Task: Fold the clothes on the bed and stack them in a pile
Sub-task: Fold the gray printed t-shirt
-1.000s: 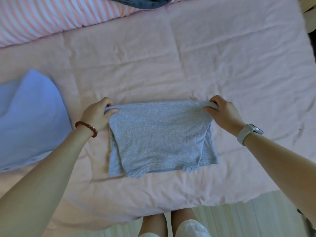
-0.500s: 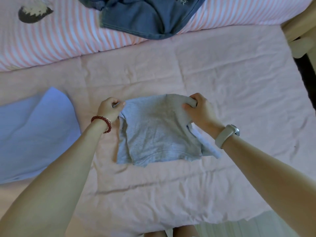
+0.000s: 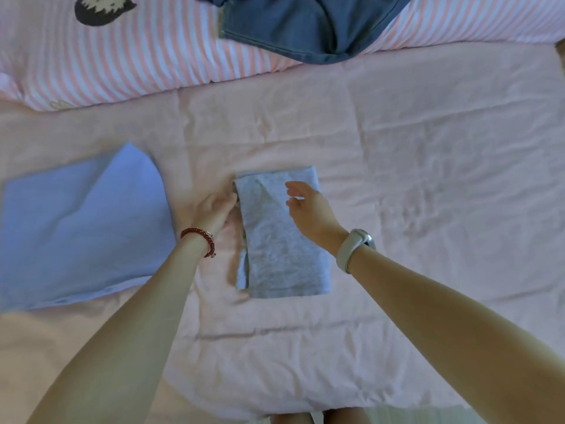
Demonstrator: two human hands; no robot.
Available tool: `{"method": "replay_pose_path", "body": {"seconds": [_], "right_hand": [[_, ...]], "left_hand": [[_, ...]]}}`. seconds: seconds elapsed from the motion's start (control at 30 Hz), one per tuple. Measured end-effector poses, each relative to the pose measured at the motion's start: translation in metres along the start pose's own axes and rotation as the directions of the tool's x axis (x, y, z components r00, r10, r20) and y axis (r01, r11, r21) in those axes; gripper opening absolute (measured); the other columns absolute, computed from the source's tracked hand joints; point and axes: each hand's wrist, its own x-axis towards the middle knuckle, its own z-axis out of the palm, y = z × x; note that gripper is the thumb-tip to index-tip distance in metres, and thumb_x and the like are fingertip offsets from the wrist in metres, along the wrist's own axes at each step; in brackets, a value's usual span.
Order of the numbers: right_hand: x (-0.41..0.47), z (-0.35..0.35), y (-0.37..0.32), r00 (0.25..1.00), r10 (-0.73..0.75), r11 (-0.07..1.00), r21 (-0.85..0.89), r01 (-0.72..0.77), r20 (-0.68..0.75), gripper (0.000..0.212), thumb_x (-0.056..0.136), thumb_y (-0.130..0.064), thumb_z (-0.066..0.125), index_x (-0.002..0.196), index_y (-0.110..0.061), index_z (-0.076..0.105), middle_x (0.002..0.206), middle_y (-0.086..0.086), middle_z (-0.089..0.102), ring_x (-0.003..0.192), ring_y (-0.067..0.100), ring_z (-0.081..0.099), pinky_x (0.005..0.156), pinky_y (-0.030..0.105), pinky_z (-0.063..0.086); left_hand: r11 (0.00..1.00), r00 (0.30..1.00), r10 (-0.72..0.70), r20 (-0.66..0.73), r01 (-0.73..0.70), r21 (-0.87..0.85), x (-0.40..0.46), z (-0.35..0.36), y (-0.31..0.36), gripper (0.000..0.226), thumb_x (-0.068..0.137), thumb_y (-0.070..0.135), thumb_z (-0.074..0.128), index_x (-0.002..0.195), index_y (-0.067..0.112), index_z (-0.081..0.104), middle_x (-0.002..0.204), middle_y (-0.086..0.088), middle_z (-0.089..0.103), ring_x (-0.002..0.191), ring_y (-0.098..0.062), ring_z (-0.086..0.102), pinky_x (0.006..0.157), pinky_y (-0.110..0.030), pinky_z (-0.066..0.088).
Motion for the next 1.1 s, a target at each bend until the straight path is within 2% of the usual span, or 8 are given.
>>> {"method": "replay_pose_path", "body": {"seconds": [0.07, 0.17, 0.4, 0.6, 0.67, 0.77, 0.93, 1.1], "right_hand": [[-0.010, -0.009, 0.020, 0.989, -0.126, 0.968, -0.226, 0.107, -0.073, 0.039, 0.093, -0.002, 0.039, 0.129, -0.008, 0.051, 0.128, 0.010, 0.054, 0.114, 0.024, 0.053, 0.086, 0.016, 0.037], [-0.029, -0.014, 0.042, 0.943, -0.330, 0.816, -0.515, 0.264, -0.039, 0.038, 0.087, 0.003, 0.047, 0.123, 0.000, 0.056, 0.124, 0.018, 0.057, 0.121, 0.034, 0.049, 0.103, 0.041, 0.038], [-0.068, 0.008, 0.084, 0.781, -0.523, 0.423, -0.691, 0.586, 0.342, 0.040, 0.089, -0.020, 0.044, 0.124, -0.007, 0.060, 0.136, 0.018, 0.049, 0.128, 0.038, 0.044, 0.104, 0.058, 0.034], [-0.064, 0.008, 0.088, 0.825, -0.374, 0.349, -0.760, 0.548, 0.423, 0.051, 0.093, -0.029, 0.032, 0.139, -0.012, 0.043, 0.146, 0.014, 0.038, 0.134, 0.033, 0.036, 0.106, 0.059, 0.030], [-0.062, 0.007, 0.088, 0.840, -0.315, 0.322, -0.782, 0.533, 0.442, 0.053, 0.093, -0.032, 0.029, 0.142, -0.013, 0.038, 0.148, 0.012, 0.035, 0.136, 0.032, 0.034, 0.107, 0.059, 0.028], [-0.060, 0.008, 0.093, 0.853, -0.224, 0.312, -0.794, 0.521, 0.472, 0.056, 0.095, -0.036, 0.020, 0.146, -0.015, 0.027, 0.153, 0.012, 0.024, 0.141, 0.031, 0.023, 0.112, 0.058, 0.017], [-0.050, 0.017, 0.101, 0.866, -0.134, 0.286, -0.818, 0.500, 0.482, 0.058, 0.095, -0.040, 0.008, 0.150, -0.021, 0.003, 0.158, 0.006, -0.002, 0.145, 0.025, -0.005, 0.114, 0.052, -0.007], [-0.059, 0.010, 0.092, 0.852, -0.285, 0.432, -0.734, 0.523, 0.440, 0.055, 0.094, -0.032, 0.017, 0.144, -0.013, 0.033, 0.152, 0.012, 0.026, 0.141, 0.031, 0.021, 0.115, 0.054, 0.009]], "left_hand": [[0.998, 0.996, 0.054, -0.066, -0.052, 0.032, 0.004, 0.006, -0.005, 0.026, 0.085, 0.033, 0.064, 0.104, 0.017, 0.057, 0.098, -0.002, 0.061, 0.088, -0.016, 0.059, 0.080, -0.028, 0.049], [0.979, 0.970, 0.192, -0.149, -0.179, 0.098, 0.010, 0.019, 0.003, 0.017, 0.083, 0.026, 0.068, 0.091, 0.018, 0.056, 0.078, 0.011, 0.055, 0.070, -0.002, 0.051, 0.058, 0.000, 0.038], [0.864, 0.849, 0.479, -0.221, -0.412, 0.290, 0.011, 0.034, 0.027, 0.007, 0.088, 0.016, 0.060, 0.083, 0.012, 0.057, 0.062, 0.014, 0.046, 0.061, -0.005, 0.042, 0.056, -0.002, 0.032], [0.965, 0.948, 0.236, -0.215, -0.203, 0.167, 0.007, 0.026, 0.023, 0.027, 0.090, 0.027, 0.058, 0.103, 0.004, 0.061, 0.102, -0.001, 0.064, 0.094, -0.013, 0.058, 0.076, -0.015, 0.041], [0.980, 0.987, 0.048, -0.156, -0.016, 0.197, -0.005, 0.025, 0.002, 0.026, 0.088, 0.022, 0.062, 0.082, -0.003, 0.056, 0.117, -0.019, 0.061, 0.108, -0.030, 0.057, 0.089, -0.032, 0.043], [0.994, 0.994, -0.022, -0.110, 0.033, 0.104, -0.035, 0.031, -0.037, 0.018, 0.084, 0.021, 0.066, 0.084, 0.006, 0.056, 0.104, -0.021, 0.064, 0.092, -0.030, 0.061, 0.089, -0.044, 0.048], [0.948, 0.992, 0.052, -0.117, -0.013, 0.317, -0.073, 0.045, -0.075, 0.017, 0.084, 0.028, 0.065, 0.080, 0.013, 0.058, 0.070, 0.004, 0.059, 0.068, -0.014, 0.054, 0.063, -0.023, 0.035], [0.932, 0.972, 0.187, -0.143, -0.129, 0.338, -0.073, 0.049, -0.062, 0.020, 0.089, 0.020, 0.058, 0.080, 0.008, 0.044, 0.063, 0.004, 0.044, 0.067, -0.021, 0.043, 0.059, -0.026, 0.028]]}}
